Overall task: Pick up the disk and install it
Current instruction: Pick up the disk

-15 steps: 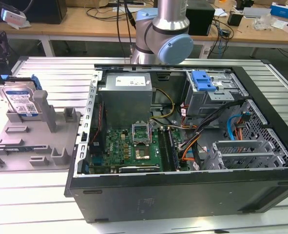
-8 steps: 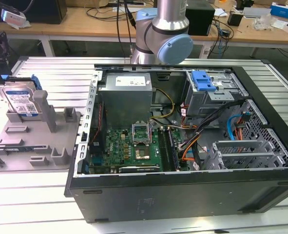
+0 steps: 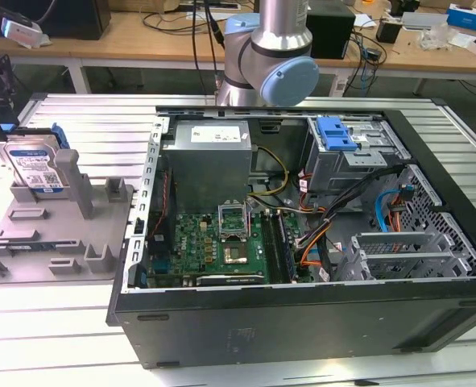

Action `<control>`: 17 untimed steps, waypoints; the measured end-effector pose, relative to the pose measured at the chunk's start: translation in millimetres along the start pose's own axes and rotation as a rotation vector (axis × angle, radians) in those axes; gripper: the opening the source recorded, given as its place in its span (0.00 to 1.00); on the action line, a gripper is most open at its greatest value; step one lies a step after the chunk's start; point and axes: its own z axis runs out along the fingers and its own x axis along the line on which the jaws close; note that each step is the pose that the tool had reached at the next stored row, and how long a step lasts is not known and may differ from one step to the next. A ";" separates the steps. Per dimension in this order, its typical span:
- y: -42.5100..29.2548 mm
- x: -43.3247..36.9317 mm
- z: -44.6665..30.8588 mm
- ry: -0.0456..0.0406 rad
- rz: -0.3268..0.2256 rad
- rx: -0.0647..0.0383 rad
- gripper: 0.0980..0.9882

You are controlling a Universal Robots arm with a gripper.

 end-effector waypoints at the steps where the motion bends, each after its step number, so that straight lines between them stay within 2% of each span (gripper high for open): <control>1: 0.0 0.0 0.3 0.0000 0.000 0.000 0.43; 17: -1.8 0.3 5.4 0.0000 0.000 0.000 0.43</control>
